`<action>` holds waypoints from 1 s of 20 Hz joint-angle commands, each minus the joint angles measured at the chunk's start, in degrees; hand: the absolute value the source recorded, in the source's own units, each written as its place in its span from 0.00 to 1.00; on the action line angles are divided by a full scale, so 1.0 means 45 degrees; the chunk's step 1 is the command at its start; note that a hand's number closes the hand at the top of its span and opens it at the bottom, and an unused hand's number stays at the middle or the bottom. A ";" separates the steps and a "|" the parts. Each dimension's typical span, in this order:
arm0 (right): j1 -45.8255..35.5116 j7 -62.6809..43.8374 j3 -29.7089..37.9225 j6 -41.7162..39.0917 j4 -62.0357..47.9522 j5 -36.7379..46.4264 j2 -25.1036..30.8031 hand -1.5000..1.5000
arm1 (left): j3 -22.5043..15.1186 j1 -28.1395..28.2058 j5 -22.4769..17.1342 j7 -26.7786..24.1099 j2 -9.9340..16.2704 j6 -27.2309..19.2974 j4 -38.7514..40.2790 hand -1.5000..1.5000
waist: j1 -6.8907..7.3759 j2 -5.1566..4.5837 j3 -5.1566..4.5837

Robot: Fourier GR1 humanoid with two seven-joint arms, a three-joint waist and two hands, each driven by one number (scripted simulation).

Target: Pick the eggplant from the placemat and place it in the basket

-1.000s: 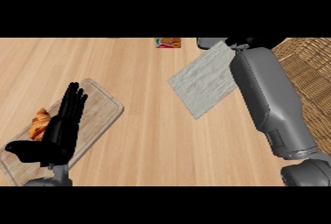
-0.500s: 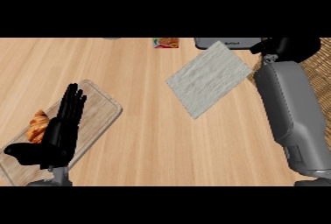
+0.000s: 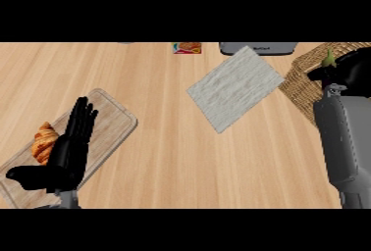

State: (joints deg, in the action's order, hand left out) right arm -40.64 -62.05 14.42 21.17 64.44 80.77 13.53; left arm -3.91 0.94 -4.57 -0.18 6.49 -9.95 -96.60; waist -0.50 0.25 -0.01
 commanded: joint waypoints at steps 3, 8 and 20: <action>0.1013 0.0141 0.0613 -0.0677 -0.0246 -0.0727 0.0536 1.00 | -0.0304 -0.0229 0.0327 0.0675 -0.0113 -0.0125 -0.0605 0.50 | 0.0156 -0.0053 0.0007; 0.2264 0.0722 0.0692 -0.0196 0.0477 -0.1270 0.0473 1.00 | -0.0009 -0.0630 0.0374 0.0197 -0.0257 0.0034 0.0451 0.50 | 0.0114 -0.0061 0.0003; 0.3023 0.1113 0.1315 0.0494 0.0571 -0.2274 0.0793 1.00 | 0.0095 0.0206 0.0463 0.0079 -0.0306 0.0366 -0.0488 0.50 | 0.0155 -0.0049 0.0002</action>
State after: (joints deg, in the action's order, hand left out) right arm -28.42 -55.21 19.85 22.87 66.79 70.93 16.35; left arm -3.01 -0.19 -3.23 1.22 5.44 -8.67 -97.18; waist 0.17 0.16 -0.20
